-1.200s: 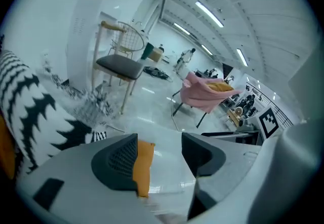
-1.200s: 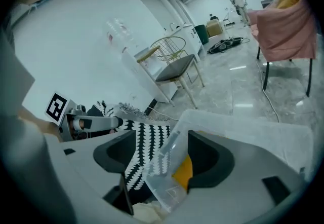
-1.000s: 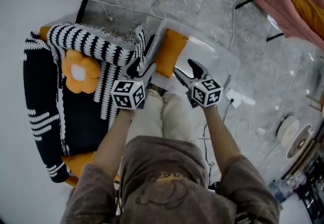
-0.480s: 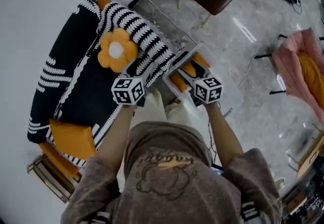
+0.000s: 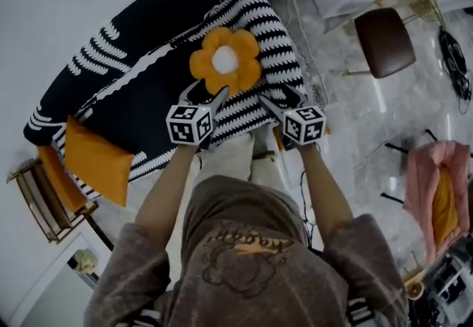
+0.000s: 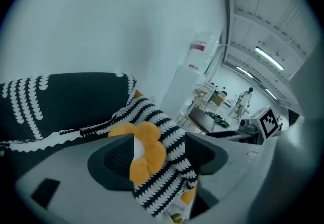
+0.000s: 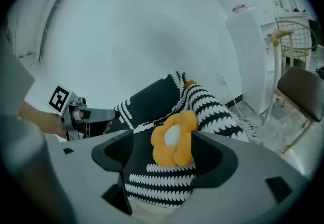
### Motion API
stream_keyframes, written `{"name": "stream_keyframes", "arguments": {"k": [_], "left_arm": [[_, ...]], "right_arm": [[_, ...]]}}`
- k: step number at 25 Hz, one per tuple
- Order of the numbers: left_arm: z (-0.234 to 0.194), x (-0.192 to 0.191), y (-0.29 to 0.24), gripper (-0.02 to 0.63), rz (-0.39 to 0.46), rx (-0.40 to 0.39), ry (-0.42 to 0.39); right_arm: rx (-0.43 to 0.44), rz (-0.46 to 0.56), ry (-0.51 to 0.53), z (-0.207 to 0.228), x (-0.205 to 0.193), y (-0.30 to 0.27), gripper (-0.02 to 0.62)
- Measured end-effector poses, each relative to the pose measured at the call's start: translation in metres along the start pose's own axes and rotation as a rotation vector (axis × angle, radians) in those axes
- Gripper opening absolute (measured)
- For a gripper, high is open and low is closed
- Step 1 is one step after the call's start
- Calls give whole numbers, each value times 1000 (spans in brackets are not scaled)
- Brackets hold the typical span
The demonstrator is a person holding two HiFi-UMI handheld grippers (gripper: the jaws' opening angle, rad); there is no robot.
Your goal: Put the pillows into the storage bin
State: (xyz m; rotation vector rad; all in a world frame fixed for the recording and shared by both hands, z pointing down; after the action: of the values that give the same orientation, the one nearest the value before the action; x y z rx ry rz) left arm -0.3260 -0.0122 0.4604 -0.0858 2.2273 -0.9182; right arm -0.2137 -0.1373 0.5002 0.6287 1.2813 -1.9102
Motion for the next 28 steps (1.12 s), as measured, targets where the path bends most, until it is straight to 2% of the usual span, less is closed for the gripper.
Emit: {"name": "stream_keyframes", "arguments": {"k": [4,8,13,17,20,23,28], "left_arm": [[-77,-10,-26,310,-41,69,54],[-149,-21,-70,330,-74,99,68],[-211,-53,-128,359,-120,145,110],[-255,-79,-163,382,-141,198,127],[-278,-92,-186,387,-146,221,127],[-278,-96,-203,385,-138,211,128],[-286,-100,-202,385,-137,209,137]], "right_arm": [[-4,-86,-17,6,-18,-72,362],[-99,-146,-31,26,-48,-139,373],[-166,-228,-44,43,-92,-191,384],[-231,-250,-43,57,-116,-218,399],[-254,-244,-47,74,-125,-235,399],[-264,-244,-48,93,-130,-238,386],[-293,-245,-73,101,-139,-244,291]]}}
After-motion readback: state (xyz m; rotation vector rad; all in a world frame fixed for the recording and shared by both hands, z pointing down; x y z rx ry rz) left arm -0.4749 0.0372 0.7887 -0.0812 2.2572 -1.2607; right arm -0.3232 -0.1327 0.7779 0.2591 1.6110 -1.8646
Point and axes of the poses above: the fingertips, and each gripper's own axes: y backward along the fingers, z to its right, x out of its top, the point moved 1 cm from there along y, backward along the fingers, and after that the axes turned 11 degrees about y, right-handed, at the moved point
